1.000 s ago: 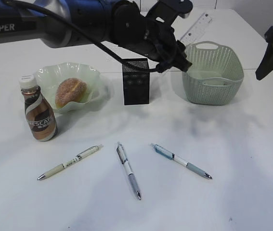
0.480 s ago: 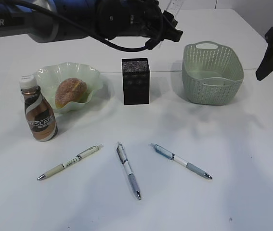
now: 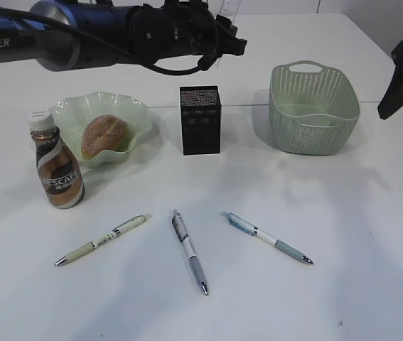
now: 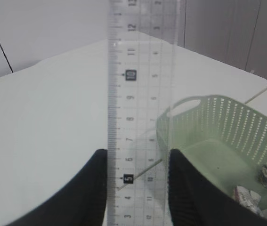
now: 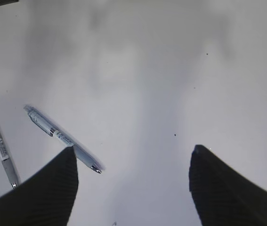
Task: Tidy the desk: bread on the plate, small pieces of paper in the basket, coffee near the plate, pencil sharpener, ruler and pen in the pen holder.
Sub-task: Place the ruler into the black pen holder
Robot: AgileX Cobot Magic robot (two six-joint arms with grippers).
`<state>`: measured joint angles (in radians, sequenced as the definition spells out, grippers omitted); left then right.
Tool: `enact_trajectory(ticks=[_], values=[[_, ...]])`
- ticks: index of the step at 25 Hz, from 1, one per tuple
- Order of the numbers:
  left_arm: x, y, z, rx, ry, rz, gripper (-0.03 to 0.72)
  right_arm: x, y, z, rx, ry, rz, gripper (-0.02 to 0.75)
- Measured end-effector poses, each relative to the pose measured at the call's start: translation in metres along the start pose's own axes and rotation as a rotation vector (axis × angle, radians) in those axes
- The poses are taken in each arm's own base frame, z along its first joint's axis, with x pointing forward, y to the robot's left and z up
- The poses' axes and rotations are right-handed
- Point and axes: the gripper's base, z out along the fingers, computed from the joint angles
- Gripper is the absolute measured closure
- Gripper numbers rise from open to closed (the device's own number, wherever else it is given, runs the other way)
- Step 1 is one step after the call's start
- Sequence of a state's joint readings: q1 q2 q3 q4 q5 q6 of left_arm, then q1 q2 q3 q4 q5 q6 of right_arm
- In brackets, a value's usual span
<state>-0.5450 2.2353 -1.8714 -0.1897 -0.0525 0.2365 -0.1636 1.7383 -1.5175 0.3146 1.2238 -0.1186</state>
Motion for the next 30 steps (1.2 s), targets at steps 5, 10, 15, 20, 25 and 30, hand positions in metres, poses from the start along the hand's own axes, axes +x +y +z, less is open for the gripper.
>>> enact_trajectory(ticks=[5, 10, 15, 20, 25, 30], values=[[0.014, 0.003, 0.009, -0.013, -0.005, -0.006, 0.417, 0.0, 0.0, 0.0, 0.0, 0.0, -0.003, 0.166], [0.033, 0.008, 0.018, -0.03, 0.002, -0.01, 0.417, 0.0, 0.0, 0.0, 0.002, 0.0, -0.01, 0.166], [0.047, 0.017, 0.024, -0.052, 0.014, -0.025, 0.417, 0.0, 0.0, 0.0, 0.005, 0.001, -0.015, 0.166], [0.059, 0.027, 0.028, -0.075, 0.032, -0.061, 0.417, 0.0, 0.0, 0.0, 0.005, 0.001, -0.019, 0.167], [0.064, 0.029, 0.03, -0.081, 0.035, -0.071, 0.417, 0.0, -0.001, 0.0, 0.008, -0.005, -0.02, 0.167], [0.071, 0.029, 0.033, -0.086, 0.047, -0.098, 0.417, -0.001, -0.001, 0.0, 0.009, -0.013, -0.02, 0.167]])
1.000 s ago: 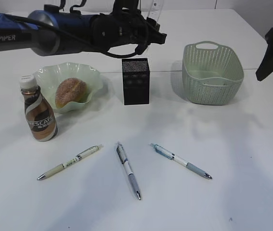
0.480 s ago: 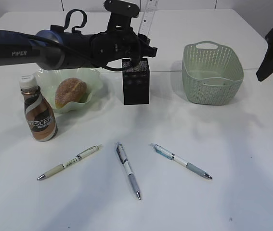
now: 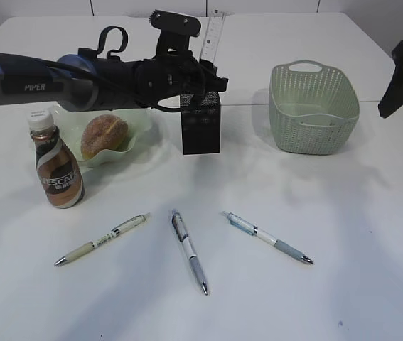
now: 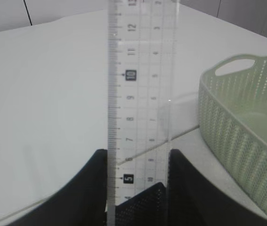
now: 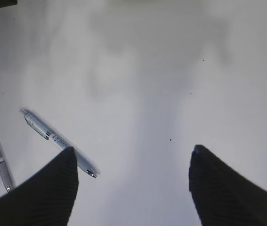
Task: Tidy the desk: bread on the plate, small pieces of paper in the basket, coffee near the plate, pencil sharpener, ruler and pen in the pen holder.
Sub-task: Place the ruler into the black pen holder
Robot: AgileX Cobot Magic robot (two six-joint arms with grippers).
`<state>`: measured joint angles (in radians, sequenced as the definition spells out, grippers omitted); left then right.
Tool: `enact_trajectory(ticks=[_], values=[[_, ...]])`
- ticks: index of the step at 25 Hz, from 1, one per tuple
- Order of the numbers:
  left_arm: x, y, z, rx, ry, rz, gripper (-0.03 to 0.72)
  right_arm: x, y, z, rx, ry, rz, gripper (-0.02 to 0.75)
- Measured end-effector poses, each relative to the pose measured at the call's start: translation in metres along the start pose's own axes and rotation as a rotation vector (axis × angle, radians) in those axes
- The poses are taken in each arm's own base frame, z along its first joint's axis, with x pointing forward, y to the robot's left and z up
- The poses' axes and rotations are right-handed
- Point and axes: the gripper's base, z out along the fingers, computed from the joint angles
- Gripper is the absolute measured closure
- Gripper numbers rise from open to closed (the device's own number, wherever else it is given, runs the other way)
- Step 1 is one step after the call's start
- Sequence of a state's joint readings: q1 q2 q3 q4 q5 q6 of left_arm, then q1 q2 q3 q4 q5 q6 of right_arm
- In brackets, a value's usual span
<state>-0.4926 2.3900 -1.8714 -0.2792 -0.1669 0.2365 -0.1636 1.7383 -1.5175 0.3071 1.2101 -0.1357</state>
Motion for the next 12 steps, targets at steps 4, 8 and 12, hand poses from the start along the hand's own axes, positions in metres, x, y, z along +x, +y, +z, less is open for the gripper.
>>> enact_trajectory(ticks=[4, 8, 12], values=[[0.0042, 0.0001, 0.0016, -0.001, 0.008, -0.002, 0.417, -0.0002, 0.0, 0.0, 0.0, -0.002, -0.002, 0.167], [0.004, 0.0001, 0.0016, -0.001, 0.007, -0.004, 0.417, -0.0004, -0.0001, 0.0, 0.001, -0.005, -0.004, 0.167], [0.0042, 0.0001, 0.0016, 0.0, 0.009, -0.004, 0.417, -0.0004, -0.0001, 0.0, 0.001, -0.005, -0.004, 0.167]])
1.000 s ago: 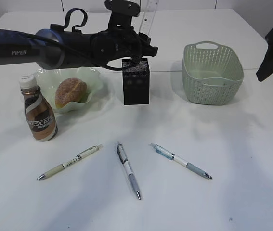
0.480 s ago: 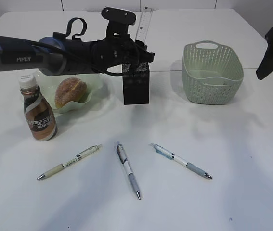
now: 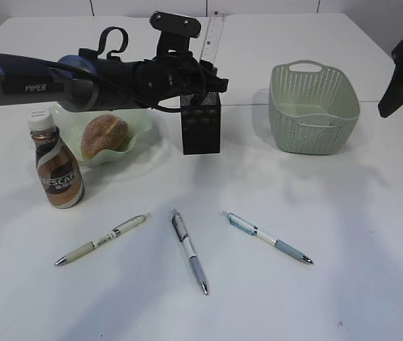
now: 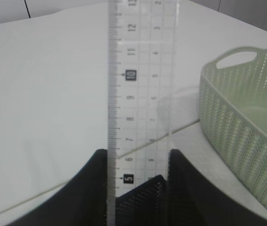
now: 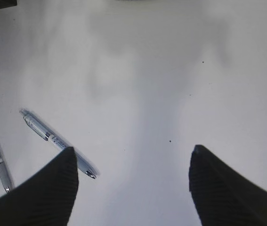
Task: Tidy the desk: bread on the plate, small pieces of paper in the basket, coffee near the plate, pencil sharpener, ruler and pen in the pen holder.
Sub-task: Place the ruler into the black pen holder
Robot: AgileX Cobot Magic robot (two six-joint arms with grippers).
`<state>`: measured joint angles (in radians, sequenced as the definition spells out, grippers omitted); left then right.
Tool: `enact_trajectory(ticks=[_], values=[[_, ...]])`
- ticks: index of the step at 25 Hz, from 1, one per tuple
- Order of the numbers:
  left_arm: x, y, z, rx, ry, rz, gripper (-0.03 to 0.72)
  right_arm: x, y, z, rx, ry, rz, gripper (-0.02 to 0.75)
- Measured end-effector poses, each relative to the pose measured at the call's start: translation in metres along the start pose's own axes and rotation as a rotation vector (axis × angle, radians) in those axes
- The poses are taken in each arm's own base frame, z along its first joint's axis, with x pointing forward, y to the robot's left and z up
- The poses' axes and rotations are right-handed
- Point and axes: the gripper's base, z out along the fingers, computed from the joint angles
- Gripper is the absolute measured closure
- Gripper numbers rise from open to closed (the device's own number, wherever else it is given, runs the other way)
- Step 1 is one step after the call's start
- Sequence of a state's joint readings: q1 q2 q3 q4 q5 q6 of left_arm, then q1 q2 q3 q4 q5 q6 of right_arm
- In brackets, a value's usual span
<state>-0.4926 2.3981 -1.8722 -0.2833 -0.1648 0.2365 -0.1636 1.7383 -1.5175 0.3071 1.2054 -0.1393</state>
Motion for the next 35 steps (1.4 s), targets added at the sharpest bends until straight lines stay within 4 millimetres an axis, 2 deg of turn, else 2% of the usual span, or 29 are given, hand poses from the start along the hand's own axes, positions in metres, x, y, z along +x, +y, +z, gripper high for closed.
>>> enact_trajectory(ticks=[35], values=[[0.0022, 0.0, 0.0, -0.001, 0.025, -0.041, 0.416, -0.0004, -0.0001, 0.0, 0.001, -0.004, -0.003, 0.168]])
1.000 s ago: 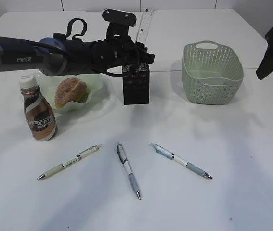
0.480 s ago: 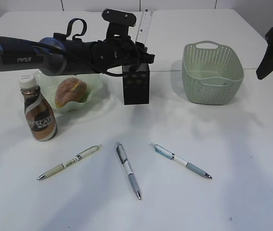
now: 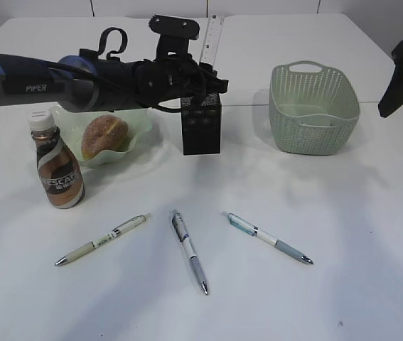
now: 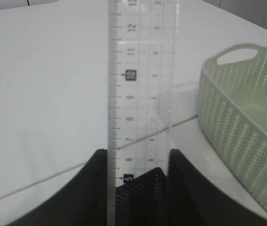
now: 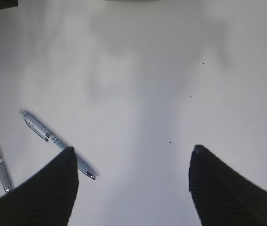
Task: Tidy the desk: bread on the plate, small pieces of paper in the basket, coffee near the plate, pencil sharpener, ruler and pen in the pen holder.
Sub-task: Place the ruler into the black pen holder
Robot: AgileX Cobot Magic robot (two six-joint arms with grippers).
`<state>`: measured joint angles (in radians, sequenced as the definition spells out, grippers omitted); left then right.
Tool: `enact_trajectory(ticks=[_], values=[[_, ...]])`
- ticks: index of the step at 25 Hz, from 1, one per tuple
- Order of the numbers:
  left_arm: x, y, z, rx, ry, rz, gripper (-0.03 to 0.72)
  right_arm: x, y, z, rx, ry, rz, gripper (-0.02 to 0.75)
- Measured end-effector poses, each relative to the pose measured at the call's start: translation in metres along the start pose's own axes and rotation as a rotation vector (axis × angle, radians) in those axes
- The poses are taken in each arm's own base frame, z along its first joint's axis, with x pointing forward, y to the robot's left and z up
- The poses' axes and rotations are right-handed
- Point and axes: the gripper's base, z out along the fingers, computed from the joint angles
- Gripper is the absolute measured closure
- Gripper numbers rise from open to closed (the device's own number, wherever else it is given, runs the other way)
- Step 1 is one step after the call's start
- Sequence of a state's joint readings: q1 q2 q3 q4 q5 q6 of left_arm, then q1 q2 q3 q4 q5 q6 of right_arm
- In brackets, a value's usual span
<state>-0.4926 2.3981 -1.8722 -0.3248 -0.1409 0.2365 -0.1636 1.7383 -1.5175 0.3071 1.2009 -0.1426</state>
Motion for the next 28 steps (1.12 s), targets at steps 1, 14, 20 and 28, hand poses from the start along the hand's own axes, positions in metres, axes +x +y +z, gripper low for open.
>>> enact_trajectory(ticks=[1, 14, 20, 28], values=[[0.0, 0.0, 0.0, 0.0, 0.0, -0.002, 0.416, -0.0001, 0.0, 0.0, 0.0, -0.001, 0.0, 0.168], [0.006, -0.0014, -0.0002, 0.015, 0.066, -0.006, 0.414, -0.0006, -0.0001, 0.0, 0.001, -0.007, -0.002, 0.168], [0.0062, -0.0014, -0.0002, 0.016, 0.068, -0.006, 0.413, -0.0006, -0.0001, 0.0, 0.001, -0.007, -0.002, 0.169], [0.0062, -0.0014, -0.0002, 0.016, 0.068, -0.006, 0.284, -0.0006, -0.0001, 0.0, 0.001, -0.007, -0.005, 0.169]])
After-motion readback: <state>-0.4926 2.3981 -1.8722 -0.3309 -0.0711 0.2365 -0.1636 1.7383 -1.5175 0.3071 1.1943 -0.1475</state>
